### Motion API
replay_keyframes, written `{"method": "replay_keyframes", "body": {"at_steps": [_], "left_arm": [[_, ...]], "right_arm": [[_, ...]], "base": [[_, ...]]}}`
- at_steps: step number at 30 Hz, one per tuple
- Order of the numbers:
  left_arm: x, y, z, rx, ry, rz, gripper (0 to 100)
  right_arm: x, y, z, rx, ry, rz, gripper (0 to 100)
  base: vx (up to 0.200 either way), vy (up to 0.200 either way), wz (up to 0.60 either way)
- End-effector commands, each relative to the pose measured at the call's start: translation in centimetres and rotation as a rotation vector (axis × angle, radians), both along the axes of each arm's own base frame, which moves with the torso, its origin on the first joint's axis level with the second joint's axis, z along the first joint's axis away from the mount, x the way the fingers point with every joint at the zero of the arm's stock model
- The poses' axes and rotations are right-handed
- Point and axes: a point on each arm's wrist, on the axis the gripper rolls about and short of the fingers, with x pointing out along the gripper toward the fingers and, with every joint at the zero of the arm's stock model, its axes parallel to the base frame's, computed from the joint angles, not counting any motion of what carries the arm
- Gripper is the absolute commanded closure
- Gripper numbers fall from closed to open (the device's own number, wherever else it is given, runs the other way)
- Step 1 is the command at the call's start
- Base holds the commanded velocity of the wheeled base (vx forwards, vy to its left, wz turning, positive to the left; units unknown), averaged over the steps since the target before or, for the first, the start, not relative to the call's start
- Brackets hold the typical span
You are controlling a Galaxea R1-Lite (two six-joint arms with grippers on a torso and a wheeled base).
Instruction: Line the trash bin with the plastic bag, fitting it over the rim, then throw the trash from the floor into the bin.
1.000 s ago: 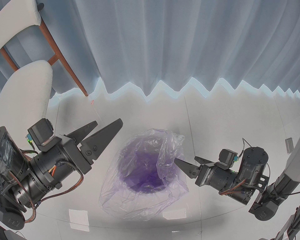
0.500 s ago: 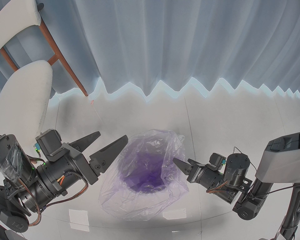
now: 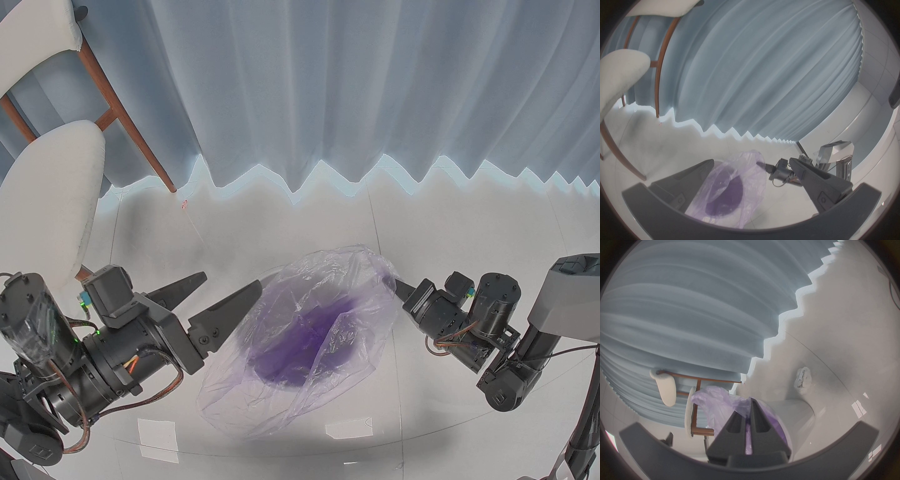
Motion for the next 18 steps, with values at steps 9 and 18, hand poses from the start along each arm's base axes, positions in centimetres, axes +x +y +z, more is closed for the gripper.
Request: {"method": "replay_keyframes", "body": {"at_steps": [9, 18], "left_arm": [[2.9, 1.3, -6.2, 0.138, 0.243, 0.000, 0], [8.9, 2.6, -10.4, 0.205, 0.261, 0.101, 0]], "right_arm": [[1.6, -0.5, -0.5, 0.059, 0.016, -0.031, 100], [1.2, -0.2, -0.4, 0.054, 0.013, -0.018, 100]], "base": [[0.000, 0.000, 0.00], [0.000, 0.000, 0.00]]}}
